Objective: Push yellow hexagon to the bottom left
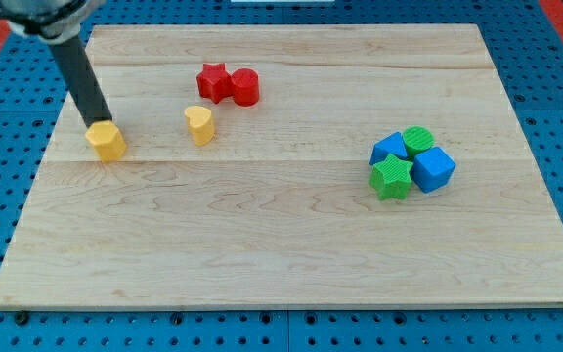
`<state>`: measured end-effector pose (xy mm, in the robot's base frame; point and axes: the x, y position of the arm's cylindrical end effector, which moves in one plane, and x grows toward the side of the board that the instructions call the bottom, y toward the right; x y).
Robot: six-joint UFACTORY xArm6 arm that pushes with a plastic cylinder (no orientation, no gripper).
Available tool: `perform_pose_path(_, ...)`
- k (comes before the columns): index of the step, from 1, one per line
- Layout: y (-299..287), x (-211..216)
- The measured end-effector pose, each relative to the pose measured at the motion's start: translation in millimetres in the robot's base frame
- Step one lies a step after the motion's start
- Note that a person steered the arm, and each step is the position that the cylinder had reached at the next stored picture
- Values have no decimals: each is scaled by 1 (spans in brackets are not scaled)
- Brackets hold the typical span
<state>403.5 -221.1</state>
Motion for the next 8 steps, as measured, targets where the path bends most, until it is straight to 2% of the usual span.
perform_pose_path(1,22,-5)
perform_pose_path(2,49,45)
perform_pose_path(3,5,57)
perform_pose_path(4,6,-1)
perform_pose_path(5,-22,60)
perform_pose_path(6,-10,92)
perform_pose_path(7,-23,64)
perform_pose_path(8,-32,80)
